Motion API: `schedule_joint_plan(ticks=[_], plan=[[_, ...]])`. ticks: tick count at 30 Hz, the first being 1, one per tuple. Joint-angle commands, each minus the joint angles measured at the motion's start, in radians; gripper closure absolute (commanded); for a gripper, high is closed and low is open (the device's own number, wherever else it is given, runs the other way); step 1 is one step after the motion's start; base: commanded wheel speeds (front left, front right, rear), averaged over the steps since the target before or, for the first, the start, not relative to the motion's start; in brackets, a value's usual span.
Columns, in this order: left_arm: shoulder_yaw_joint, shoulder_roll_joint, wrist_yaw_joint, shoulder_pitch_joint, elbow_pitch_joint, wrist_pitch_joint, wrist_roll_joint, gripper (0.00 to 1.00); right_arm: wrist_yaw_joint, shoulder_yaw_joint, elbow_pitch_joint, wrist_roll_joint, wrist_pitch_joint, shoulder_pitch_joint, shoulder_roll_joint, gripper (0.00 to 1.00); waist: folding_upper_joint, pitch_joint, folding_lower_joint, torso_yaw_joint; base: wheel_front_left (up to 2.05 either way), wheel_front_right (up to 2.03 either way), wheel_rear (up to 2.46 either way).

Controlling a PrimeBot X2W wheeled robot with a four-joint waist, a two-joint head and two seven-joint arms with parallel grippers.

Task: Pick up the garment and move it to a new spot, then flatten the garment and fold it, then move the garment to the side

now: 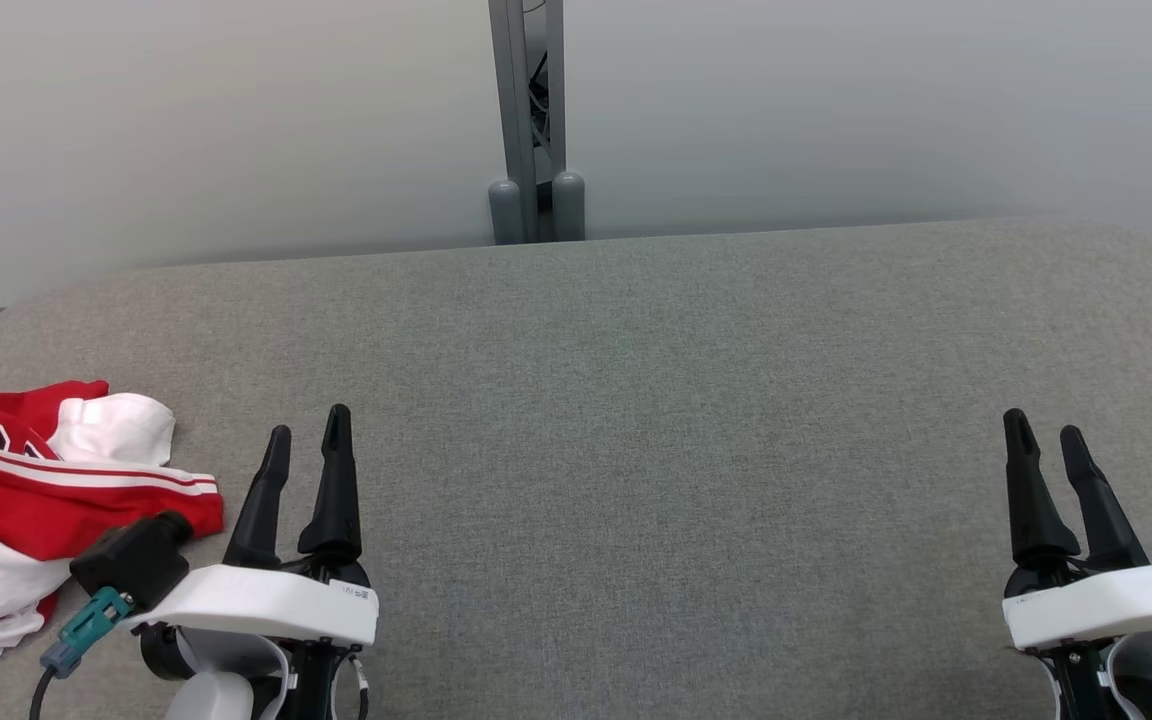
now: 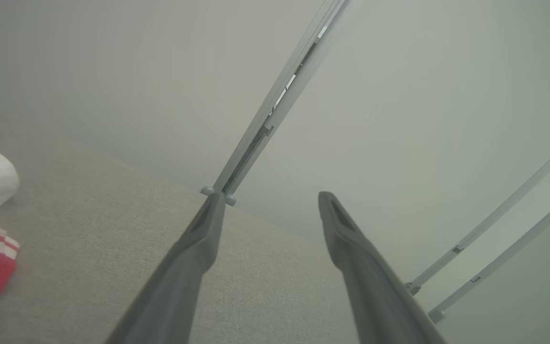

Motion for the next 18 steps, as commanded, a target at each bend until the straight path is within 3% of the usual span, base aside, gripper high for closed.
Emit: schedule_joint_plan(ticks=[1, 18], plan=[[0.004, 0.005, 0.006, -0.005, -0.018, -0.007, 0.023, 0.00, 0.002, 0.005, -0.018, -0.021, -0.011, -0.011, -0.009, 0.00, 0.0000, 0.001, 0.0000, 0.000, 0.00, 0.00, 0.00], [0.004, 0.006, 0.032, 0.012, -0.069, -0.041, 0.214, 0.00, 0.002, 0.056, -0.055, -0.222, -0.070, -0.016, -0.012, 0.00, 0.0000, 0.010, 0.0000, -0.003, 0.00, 0.00, 0.00]])
